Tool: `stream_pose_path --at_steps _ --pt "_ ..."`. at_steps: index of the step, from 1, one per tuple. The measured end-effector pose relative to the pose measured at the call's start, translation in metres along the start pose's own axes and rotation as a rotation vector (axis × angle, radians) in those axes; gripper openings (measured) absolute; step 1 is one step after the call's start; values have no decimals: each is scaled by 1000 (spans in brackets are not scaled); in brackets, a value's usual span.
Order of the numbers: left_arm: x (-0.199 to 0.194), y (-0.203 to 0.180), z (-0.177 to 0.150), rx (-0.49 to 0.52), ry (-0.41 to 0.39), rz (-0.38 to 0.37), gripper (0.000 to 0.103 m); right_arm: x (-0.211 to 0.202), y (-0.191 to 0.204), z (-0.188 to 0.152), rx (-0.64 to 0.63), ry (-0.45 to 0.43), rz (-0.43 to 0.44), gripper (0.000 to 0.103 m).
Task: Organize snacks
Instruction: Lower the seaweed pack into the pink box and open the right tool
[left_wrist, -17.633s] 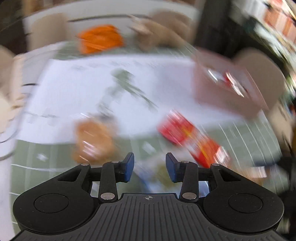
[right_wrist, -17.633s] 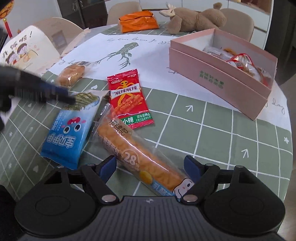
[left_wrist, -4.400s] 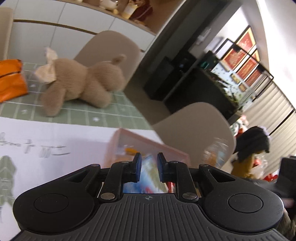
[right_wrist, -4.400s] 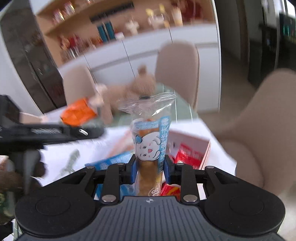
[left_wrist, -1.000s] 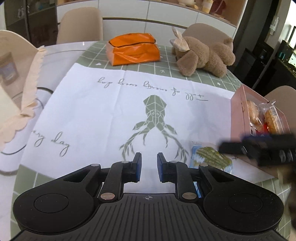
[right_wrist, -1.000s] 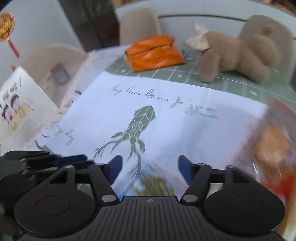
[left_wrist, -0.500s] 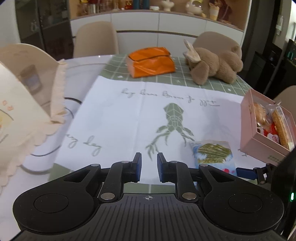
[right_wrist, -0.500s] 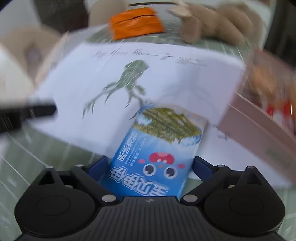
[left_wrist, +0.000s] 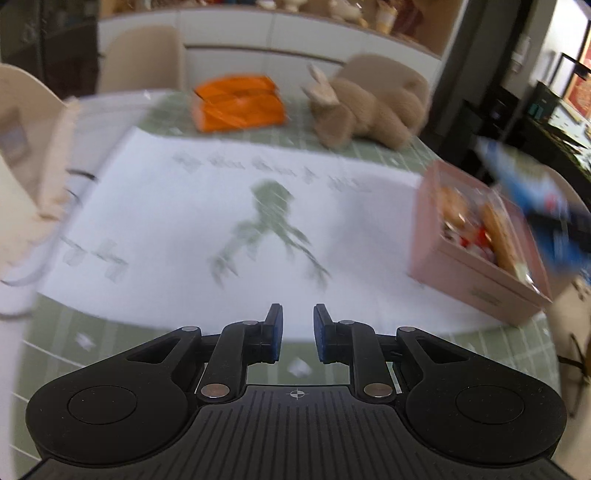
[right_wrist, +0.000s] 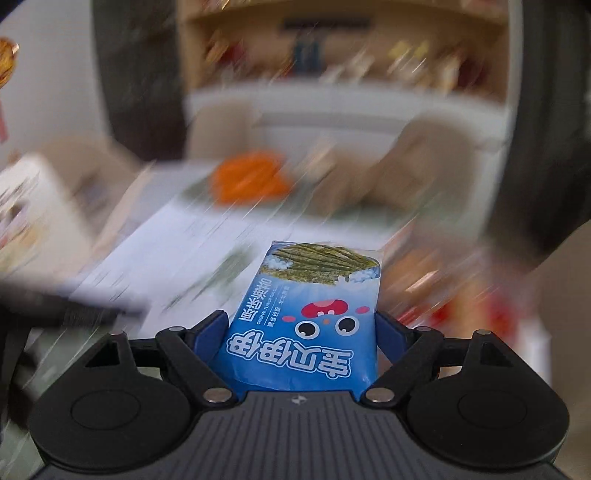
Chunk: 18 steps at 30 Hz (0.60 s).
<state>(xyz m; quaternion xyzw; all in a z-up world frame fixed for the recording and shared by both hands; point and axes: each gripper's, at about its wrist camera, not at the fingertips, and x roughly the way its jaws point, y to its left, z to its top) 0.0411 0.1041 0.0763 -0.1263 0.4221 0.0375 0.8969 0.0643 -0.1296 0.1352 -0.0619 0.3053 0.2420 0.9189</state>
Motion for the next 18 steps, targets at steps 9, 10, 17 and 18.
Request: stream_pose_path --at_steps 9,10,17,18 --pt "26 -37 -35 90 87 -142 20 78 -89 6 69 39 -229 90" --pt "28 -37 -39 93 87 -148 20 86 -92 2 62 56 -226 90" --pt "36 -42 -66 170 19 -137 20 40 -66 -25 13 -47 -256 89" --pt "37 -44 -67 178 6 -134 20 28 -58 -34 -6 -55 -240 89"
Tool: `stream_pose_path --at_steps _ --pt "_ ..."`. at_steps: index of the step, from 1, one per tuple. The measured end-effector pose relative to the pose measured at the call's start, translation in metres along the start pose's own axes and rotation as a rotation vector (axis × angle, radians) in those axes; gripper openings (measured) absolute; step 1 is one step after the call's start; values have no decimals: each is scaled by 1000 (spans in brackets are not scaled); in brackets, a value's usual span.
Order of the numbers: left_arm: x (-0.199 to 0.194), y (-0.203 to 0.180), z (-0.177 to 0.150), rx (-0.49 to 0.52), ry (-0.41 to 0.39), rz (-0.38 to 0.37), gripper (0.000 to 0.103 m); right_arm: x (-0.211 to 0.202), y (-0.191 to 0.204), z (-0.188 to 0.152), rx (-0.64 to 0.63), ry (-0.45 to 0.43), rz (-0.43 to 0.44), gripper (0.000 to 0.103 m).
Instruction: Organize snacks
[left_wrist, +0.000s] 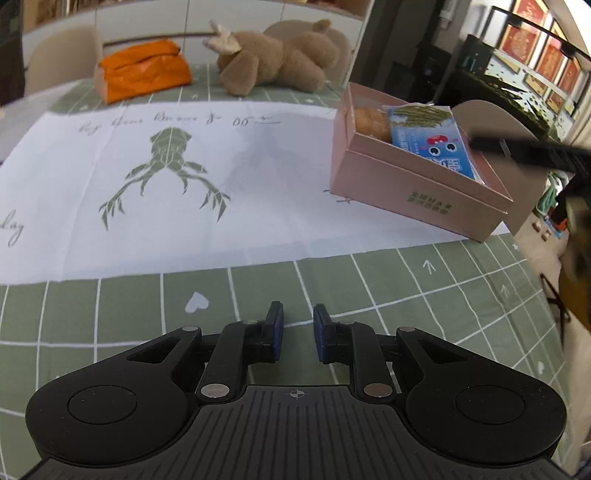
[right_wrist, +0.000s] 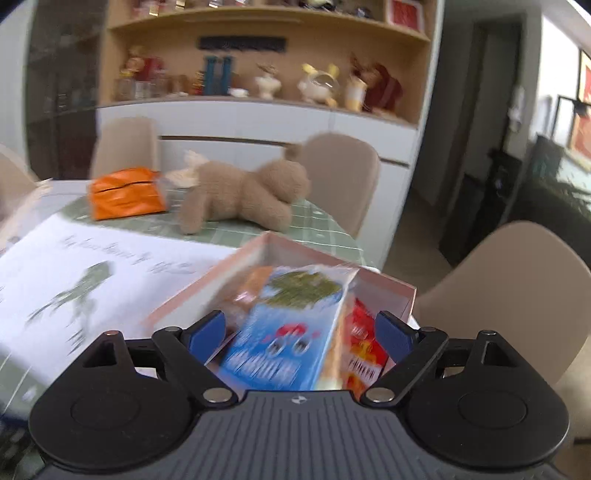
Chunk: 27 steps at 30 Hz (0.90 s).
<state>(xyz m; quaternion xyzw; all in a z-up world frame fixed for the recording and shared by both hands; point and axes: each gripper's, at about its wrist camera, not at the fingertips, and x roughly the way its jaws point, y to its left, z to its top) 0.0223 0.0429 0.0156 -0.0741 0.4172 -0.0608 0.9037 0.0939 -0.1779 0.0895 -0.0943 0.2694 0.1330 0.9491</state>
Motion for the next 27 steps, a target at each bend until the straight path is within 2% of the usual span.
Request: stream_pose_path --at_steps 2,5,7,10,12,15,19,24,27 --pt "4 -5 -1 19 -28 -10 20 -24 8 -20 -14 18 43 90" --pt "10 -17 -6 83 -93 -15 23 -31 21 -54 22 124 100 90" --pt "13 -28 -10 140 -125 -1 24 -23 27 -78 59 190 82 90" --pt "15 -37 -16 184 -159 -5 34 -9 29 -101 146 274 36 91" --pt "17 -42 -19 199 -180 0 38 -11 27 -110 183 238 -1 92" --pt "22 -52 -19 229 -195 24 42 -7 22 -117 217 218 -47 102" --pt "27 -57 -16 227 -201 32 42 -6 17 -123 250 200 -93 103" --pt "31 -62 -16 214 -214 57 42 -12 14 -127 238 154 -76 103" --pt "31 -60 -15 208 -214 48 42 -13 15 -128 236 131 -85 103"
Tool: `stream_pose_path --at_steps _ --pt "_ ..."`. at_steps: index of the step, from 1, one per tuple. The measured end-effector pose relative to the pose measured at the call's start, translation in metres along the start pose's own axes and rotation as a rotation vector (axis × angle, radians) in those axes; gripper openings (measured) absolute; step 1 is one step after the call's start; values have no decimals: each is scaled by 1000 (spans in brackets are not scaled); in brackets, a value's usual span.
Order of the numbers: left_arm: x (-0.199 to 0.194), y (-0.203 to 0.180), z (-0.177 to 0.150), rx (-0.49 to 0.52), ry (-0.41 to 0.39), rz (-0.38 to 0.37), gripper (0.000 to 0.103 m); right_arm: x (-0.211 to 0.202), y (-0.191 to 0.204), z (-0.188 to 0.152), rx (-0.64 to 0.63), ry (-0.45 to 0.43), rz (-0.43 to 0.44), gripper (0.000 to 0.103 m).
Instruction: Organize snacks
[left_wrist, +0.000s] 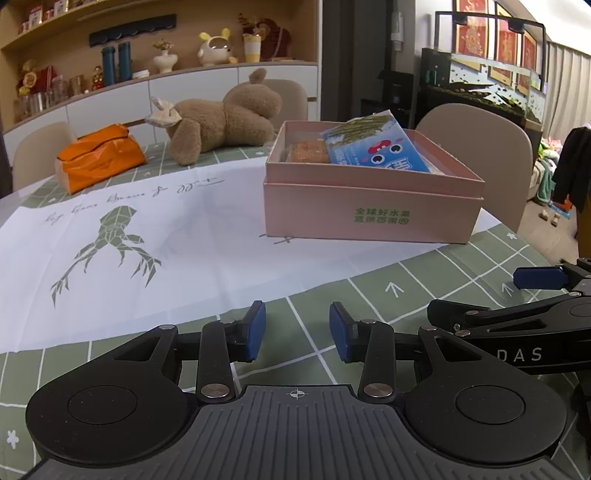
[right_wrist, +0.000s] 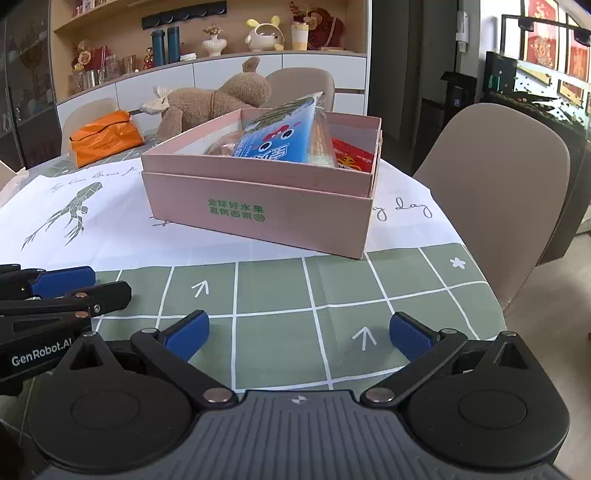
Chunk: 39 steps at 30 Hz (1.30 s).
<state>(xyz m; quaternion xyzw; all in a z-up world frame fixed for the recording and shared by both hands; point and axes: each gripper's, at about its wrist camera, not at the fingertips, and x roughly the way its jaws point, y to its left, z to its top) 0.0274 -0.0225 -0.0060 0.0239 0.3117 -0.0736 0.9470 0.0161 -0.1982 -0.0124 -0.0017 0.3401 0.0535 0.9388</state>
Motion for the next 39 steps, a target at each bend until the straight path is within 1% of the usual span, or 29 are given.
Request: stream_pose_path --at_steps 3,8,39 --pt "0 0 0 11 0 -4 42 1 0 0 0 0 0 103" --pt "-2 -5 -2 29 -1 -9 38 2 0 0 -1 0 1 103" --pt "-3 -3 -2 16 -1 -13 38 2 -1 1 -2 1 3 103"
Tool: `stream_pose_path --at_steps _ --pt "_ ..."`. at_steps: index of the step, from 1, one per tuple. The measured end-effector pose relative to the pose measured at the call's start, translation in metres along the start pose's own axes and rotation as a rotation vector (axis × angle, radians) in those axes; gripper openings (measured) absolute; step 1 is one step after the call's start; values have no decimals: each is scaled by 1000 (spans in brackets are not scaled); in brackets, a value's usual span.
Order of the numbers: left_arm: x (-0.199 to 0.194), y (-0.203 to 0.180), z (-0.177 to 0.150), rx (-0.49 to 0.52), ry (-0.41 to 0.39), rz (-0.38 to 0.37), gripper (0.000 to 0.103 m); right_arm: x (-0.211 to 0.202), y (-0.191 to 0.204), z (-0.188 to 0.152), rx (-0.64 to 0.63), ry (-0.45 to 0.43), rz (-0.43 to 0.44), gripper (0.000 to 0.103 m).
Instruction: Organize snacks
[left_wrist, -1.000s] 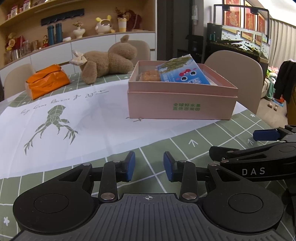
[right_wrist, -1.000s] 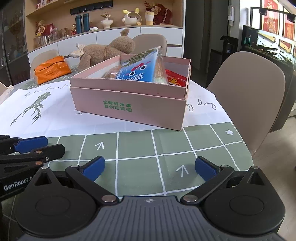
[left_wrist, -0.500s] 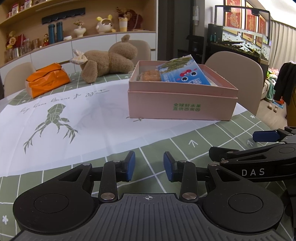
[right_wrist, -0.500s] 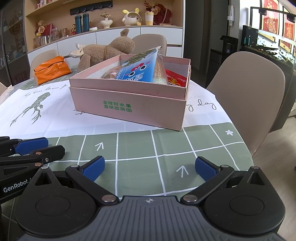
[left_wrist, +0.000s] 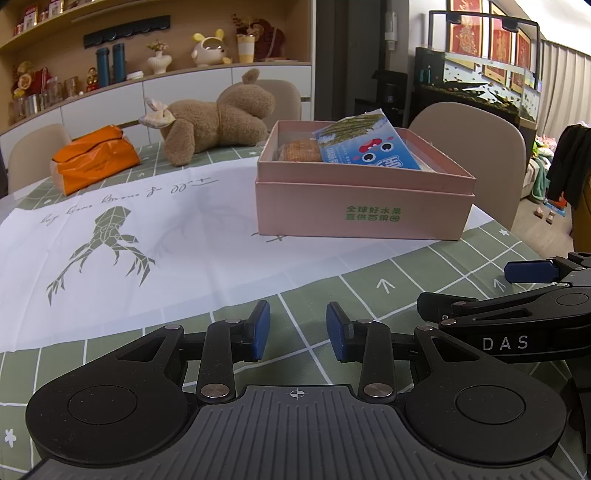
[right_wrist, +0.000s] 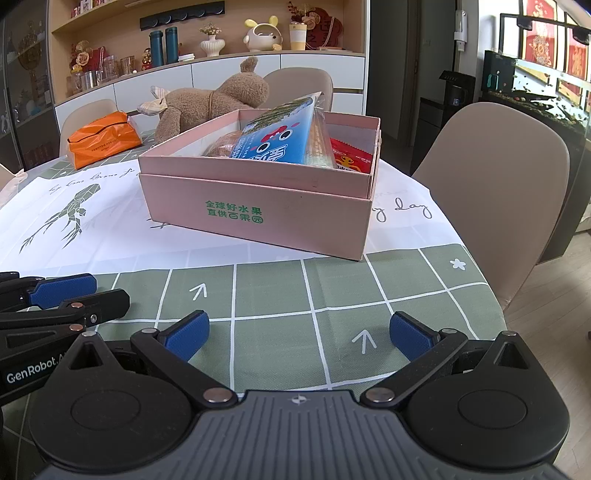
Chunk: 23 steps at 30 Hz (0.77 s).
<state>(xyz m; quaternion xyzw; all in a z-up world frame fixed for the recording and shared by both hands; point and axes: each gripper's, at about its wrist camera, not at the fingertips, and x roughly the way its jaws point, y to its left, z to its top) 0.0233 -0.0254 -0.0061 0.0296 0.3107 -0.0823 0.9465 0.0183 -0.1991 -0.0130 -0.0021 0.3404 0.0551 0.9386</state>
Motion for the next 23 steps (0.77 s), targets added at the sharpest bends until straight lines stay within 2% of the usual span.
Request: stream_pose_path --at_steps 23 --pt "-1 -2 -1 5 -1 3 38 0 0 0 0 0 0 103"
